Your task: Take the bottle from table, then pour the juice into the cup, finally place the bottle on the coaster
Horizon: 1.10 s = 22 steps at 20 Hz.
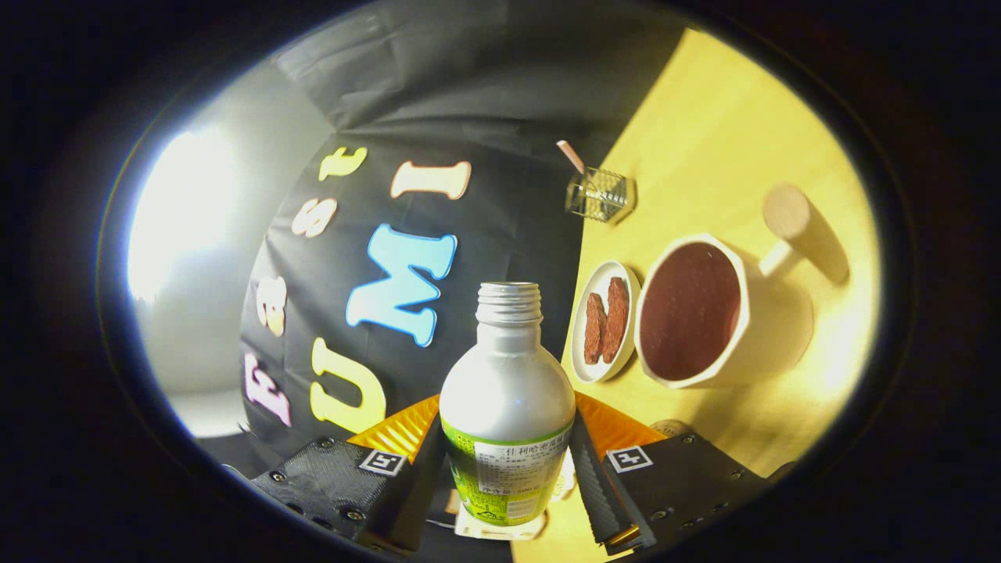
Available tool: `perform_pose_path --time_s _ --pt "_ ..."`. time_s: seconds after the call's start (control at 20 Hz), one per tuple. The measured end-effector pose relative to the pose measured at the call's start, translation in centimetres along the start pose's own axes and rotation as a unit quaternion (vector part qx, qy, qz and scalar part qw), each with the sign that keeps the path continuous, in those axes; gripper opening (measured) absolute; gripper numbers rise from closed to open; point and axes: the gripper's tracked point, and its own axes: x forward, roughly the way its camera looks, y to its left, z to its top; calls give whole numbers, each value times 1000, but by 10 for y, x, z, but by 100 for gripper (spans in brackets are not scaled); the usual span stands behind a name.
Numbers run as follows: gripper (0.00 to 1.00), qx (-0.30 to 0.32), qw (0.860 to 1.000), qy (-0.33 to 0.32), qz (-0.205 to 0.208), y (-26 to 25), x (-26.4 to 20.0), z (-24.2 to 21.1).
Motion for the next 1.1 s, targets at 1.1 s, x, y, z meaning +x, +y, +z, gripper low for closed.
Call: perform_pose_path --time_s 1.1 --pt "78 -555 832 16 -2 65 8 -32"
